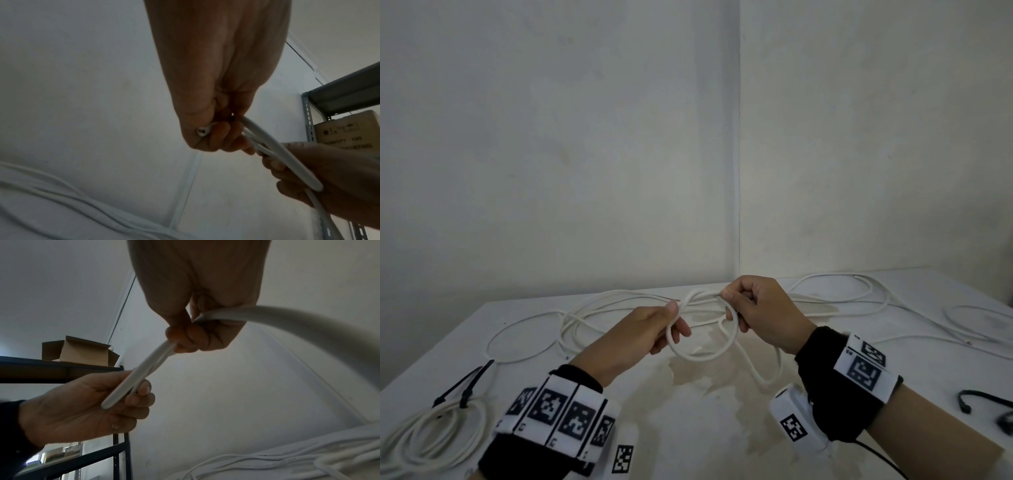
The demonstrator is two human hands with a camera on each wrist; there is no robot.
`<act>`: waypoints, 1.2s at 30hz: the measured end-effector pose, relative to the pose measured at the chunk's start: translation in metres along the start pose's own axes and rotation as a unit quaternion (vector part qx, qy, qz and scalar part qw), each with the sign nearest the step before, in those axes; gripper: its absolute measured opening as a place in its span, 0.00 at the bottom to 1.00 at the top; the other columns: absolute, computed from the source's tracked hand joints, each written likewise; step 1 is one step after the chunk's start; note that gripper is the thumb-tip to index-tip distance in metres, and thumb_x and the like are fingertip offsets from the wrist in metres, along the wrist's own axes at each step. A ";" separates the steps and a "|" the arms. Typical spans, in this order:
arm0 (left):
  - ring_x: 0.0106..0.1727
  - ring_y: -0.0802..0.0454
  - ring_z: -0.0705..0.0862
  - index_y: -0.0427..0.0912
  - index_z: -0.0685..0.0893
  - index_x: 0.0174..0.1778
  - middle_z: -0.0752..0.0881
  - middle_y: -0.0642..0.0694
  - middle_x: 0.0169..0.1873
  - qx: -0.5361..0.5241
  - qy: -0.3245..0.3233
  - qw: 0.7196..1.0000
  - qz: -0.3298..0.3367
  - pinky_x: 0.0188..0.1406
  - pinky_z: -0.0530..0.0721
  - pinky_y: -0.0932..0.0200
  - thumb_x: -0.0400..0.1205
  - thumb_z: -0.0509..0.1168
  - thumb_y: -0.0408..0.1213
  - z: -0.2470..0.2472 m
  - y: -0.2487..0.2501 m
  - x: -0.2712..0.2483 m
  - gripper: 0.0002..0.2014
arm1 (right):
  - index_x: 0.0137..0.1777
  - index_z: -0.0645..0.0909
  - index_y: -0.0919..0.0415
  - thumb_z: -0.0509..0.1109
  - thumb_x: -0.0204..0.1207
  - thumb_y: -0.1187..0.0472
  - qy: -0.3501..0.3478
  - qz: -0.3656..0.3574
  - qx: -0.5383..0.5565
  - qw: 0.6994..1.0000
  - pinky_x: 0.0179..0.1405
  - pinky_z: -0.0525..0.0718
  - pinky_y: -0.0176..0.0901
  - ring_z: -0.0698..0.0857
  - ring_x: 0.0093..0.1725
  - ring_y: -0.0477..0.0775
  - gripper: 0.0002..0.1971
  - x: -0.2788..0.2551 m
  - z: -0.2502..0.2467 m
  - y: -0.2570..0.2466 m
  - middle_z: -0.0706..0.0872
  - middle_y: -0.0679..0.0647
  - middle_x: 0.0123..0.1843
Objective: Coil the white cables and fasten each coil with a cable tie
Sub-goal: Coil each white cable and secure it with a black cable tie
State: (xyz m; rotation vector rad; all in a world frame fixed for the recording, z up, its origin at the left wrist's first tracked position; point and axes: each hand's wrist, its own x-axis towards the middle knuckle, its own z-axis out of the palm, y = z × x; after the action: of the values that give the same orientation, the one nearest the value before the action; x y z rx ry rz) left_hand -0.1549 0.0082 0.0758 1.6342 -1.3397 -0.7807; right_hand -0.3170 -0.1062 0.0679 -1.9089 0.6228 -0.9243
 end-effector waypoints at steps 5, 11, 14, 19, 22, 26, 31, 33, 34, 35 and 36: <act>0.21 0.65 0.70 0.45 0.79 0.31 0.76 0.60 0.15 0.130 0.015 0.990 0.048 0.26 0.67 0.73 0.87 0.51 0.43 -0.005 0.007 0.002 0.20 | 0.33 0.78 0.59 0.64 0.79 0.66 0.014 -0.010 0.005 1.000 0.22 0.74 0.31 0.74 0.17 0.42 0.12 0.000 -0.002 0.001 0.81 0.45 0.19; 0.28 0.59 0.78 0.40 0.79 0.33 0.81 0.52 0.24 -0.147 0.063 0.987 0.005 0.35 0.77 0.64 0.86 0.49 0.44 0.012 0.006 0.003 0.21 | 0.33 0.77 0.60 0.64 0.80 0.65 0.045 -0.017 0.021 0.999 0.21 0.73 0.30 0.74 0.17 0.41 0.12 0.002 0.000 -0.002 0.81 0.46 0.22; 0.34 0.49 0.89 0.35 0.78 0.36 0.83 0.45 0.24 -0.301 -0.002 0.953 -0.031 0.38 0.88 0.58 0.86 0.48 0.42 0.013 0.015 -0.003 0.21 | 0.33 0.77 0.59 0.64 0.80 0.65 0.049 -0.021 0.014 0.998 0.22 0.74 0.31 0.74 0.17 0.41 0.12 0.002 -0.001 -0.002 0.81 0.50 0.25; 0.30 0.49 0.89 0.34 0.77 0.39 0.79 0.46 0.20 -0.338 -0.033 0.939 -0.052 0.35 0.89 0.58 0.86 0.49 0.39 0.014 0.021 -0.008 0.17 | 0.35 0.78 0.60 0.64 0.79 0.66 0.033 -0.013 0.016 0.999 0.22 0.75 0.32 0.75 0.17 0.42 0.11 0.001 -0.007 -0.001 0.81 0.50 0.25; 0.22 0.56 0.82 0.36 0.74 0.37 0.73 0.51 0.16 -0.308 0.011 0.950 -0.051 0.36 0.88 0.60 0.87 0.49 0.39 0.022 0.017 -0.003 0.16 | 0.35 0.79 0.60 0.65 0.79 0.65 0.038 -0.010 0.007 0.999 0.23 0.75 0.32 0.75 0.18 0.43 0.11 0.002 -0.006 0.002 0.82 0.49 0.25; 0.17 0.60 0.70 0.39 0.72 0.34 0.67 0.55 0.14 -0.300 0.077 0.951 -0.025 0.31 0.84 0.65 0.88 0.48 0.39 0.031 0.013 0.002 0.17 | 0.36 0.79 0.58 0.66 0.79 0.62 0.047 -0.017 0.002 0.999 0.22 0.74 0.30 0.75 0.17 0.44 0.10 0.002 -0.003 0.003 0.84 0.46 0.27; 0.15 0.61 0.68 0.39 0.72 0.34 0.67 0.56 0.13 -0.336 0.141 0.931 -0.010 0.24 0.82 0.68 0.87 0.49 0.38 0.012 0.008 0.004 0.17 | 0.36 0.77 0.50 0.65 0.79 0.59 0.031 -0.031 -0.053 0.998 0.29 0.70 0.27 0.75 0.24 0.37 0.10 0.004 -0.013 0.014 0.83 0.46 0.30; 0.14 0.62 0.68 0.39 0.72 0.34 0.67 0.55 0.13 -0.352 0.165 0.921 -0.008 0.22 0.81 0.69 0.87 0.49 0.38 -0.001 0.004 0.003 0.17 | 0.37 0.76 0.47 0.64 0.80 0.60 0.036 -0.032 -0.090 0.995 0.31 0.70 0.29 0.74 0.26 0.38 0.10 0.003 -0.020 0.024 0.80 0.45 0.28; 0.14 0.62 0.68 0.39 0.72 0.34 0.67 0.55 0.12 -0.353 0.175 0.919 -0.006 0.22 0.80 0.69 0.87 0.49 0.38 -0.007 0.002 0.001 0.17 | 0.38 0.74 0.46 0.64 0.80 0.61 0.040 -0.029 -0.099 0.994 0.30 0.71 0.29 0.74 0.26 0.39 0.11 0.002 -0.024 0.029 0.79 0.47 0.28; 0.14 0.62 0.67 0.39 0.72 0.33 0.66 0.55 0.12 -0.352 0.184 0.918 -0.004 0.24 0.80 0.67 0.88 0.49 0.38 -0.013 0.000 0.000 0.17 | 0.39 0.73 0.44 0.63 0.80 0.62 0.045 -0.030 -0.107 0.993 0.29 0.71 0.29 0.73 0.25 0.40 0.11 0.001 -0.027 0.033 0.78 0.48 0.28; 0.14 0.62 0.67 0.39 0.72 0.33 0.66 0.55 0.12 -0.351 0.193 0.916 -0.002 0.28 0.80 0.65 0.88 0.49 0.38 -0.017 -0.002 -0.001 0.17 | 0.40 0.72 0.44 0.63 0.80 0.63 0.050 -0.034 -0.117 0.991 0.29 0.72 0.28 0.74 0.26 0.41 0.12 0.001 -0.030 0.036 0.77 0.49 0.28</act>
State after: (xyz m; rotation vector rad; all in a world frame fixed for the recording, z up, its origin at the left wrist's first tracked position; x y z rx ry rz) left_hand -0.1393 0.0136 0.0812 1.1251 -0.6560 -0.7708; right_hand -0.3422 -0.1393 0.0458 -2.1113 0.7573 -1.0318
